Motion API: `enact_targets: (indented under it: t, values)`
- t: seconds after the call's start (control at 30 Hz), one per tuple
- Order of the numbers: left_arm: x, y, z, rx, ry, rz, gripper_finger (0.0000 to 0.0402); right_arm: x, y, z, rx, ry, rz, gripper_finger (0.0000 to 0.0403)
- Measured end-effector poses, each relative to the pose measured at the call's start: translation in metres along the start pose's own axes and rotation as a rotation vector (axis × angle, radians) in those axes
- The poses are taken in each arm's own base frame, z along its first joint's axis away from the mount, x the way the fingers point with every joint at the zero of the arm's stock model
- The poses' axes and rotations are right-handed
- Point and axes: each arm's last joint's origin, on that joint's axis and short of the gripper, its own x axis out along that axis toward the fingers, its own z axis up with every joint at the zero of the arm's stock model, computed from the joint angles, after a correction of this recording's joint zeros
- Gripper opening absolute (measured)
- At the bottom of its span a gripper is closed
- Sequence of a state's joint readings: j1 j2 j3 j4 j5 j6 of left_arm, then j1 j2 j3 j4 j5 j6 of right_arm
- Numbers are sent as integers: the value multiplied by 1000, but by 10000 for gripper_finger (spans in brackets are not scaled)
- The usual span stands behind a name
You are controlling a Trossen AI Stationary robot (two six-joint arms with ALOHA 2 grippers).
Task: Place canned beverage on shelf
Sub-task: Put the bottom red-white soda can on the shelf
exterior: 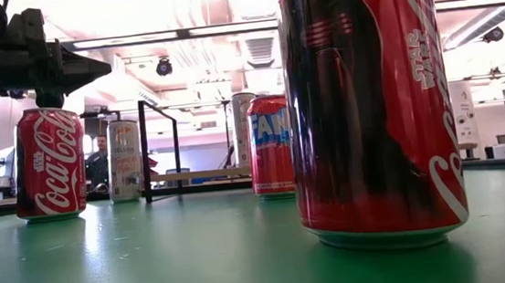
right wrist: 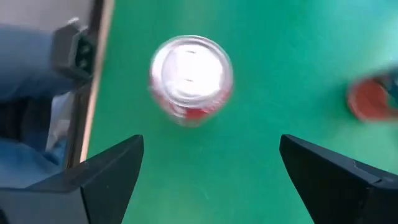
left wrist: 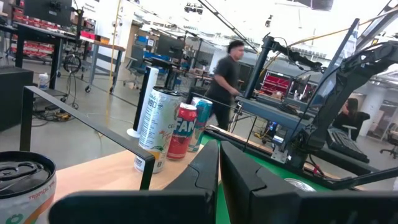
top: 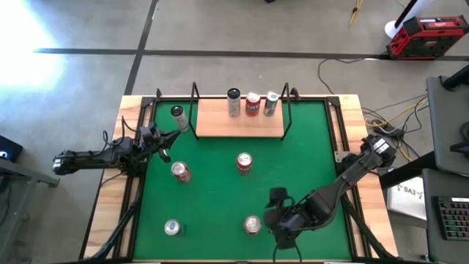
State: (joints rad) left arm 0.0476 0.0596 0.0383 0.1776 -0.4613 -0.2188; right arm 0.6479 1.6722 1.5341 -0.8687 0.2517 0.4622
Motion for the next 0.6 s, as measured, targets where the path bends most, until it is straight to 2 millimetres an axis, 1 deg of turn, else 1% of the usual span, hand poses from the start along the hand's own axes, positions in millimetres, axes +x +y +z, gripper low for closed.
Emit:
enact_targets:
  t: [0.17,0.37,0.47,0.6]
  values:
    - [0,0,0,0,0,0,0,5,2,2,-126,-56,23,368]
    - [0,0,0,0,0,0,0,17,4,1,-187,-121,40,368]
    - [0,0,0,0,0,0,0,24,2,0,-210,-142,44,368]
    - [0,0,0,0,0,0,0,31,-3,2,-214,-167,97,368]
